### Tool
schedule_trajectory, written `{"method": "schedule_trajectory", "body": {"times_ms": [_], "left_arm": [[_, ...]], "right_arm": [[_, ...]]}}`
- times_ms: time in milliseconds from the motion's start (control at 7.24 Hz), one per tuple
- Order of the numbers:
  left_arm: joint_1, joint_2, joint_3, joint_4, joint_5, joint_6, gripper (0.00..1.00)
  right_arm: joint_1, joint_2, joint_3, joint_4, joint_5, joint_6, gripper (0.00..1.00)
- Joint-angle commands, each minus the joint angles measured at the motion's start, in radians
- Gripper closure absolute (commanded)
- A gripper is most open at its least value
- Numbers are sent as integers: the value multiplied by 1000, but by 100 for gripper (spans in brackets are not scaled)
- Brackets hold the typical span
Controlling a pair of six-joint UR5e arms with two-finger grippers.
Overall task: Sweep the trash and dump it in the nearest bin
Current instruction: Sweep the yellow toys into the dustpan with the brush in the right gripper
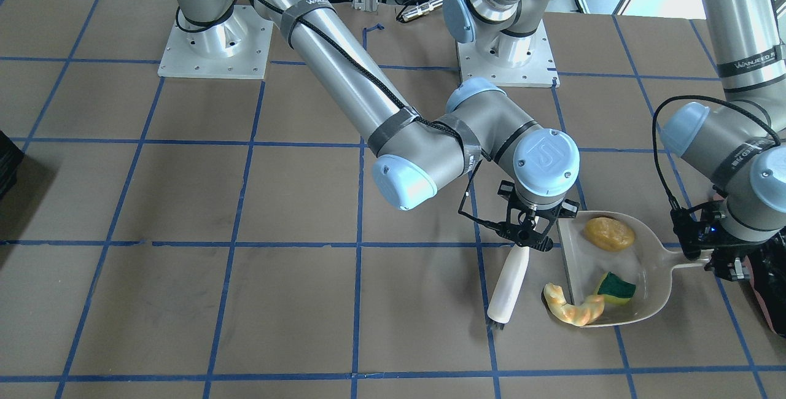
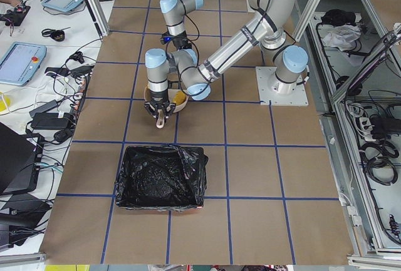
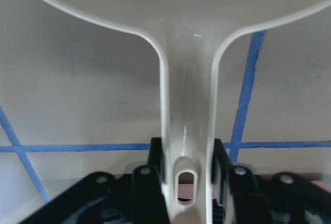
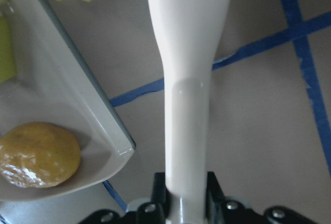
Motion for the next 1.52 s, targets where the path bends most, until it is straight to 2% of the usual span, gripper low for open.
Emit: {"method": "schedule_trajectory", "body": {"times_ms": [0,415,691,829,1105,1244,1382], "left_arm": [[0,0,0,1,0,-4,100],[0,0,0,1,-2,-10,100],[0,0,0,1,-2,-12,100],[0,0,0,1,-2,-12,100],[2,0,1,-1,-11,-4,100],[8,0,0,-3,-20,3,100],[14,3,1,-4,-21,5,100]], "right_arm": [[21,78,-65,-30,18,-180,100],[61,83,-60,-9,48,-535,100],[61,82,-60,19,49,-682,100],[59,60,-48,25,48,-674,100],[46,-39,35,66,35,-537,100],[38,-102,110,69,29,-487,100],[36,-177,230,63,-21,-414,100]]}}
